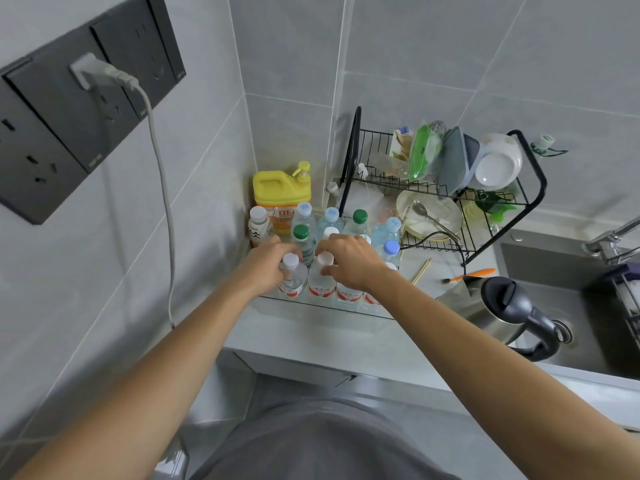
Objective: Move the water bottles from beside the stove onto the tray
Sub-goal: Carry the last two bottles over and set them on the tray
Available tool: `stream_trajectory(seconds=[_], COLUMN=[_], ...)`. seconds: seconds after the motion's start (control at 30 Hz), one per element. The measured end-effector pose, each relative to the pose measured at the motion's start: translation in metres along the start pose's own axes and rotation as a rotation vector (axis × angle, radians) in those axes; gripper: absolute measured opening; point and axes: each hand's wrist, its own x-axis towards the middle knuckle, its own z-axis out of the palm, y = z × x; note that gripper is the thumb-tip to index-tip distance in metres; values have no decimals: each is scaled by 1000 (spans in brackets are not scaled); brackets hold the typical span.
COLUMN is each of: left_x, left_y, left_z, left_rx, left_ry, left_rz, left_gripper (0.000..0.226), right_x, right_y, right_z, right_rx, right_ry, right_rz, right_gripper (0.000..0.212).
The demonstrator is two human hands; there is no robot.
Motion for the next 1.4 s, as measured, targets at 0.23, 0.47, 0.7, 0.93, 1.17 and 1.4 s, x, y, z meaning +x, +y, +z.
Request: stream_trajectory(seconds=[0.23,0.47,0.7,0.93,1.17,1.4], left_x=[1,7,8,5,2,0], left_y=[8,7,5,6,11,9], left_z=[1,2,3,5,9,16], left_rx=[-2,-40,-40,-36,16,6], left_ry=[109,67,70,78,121,167], left_rz=[68,83,97,75,44,36], left_gripper=[30,43,32,35,34,27], right_x=[-2,0,-4,-7,-11,-18], right_y=[3,2,1,-1,-3,-6], right_z=[2,6,9,13,17,17], right_rx=[-56,-75,-82,-80,-75,-37], right_ry=[25,47,71,82,96,87], right_rz=[-13,-19,-10,-4,18,38], right_gripper=[38,35,34,31,32,37])
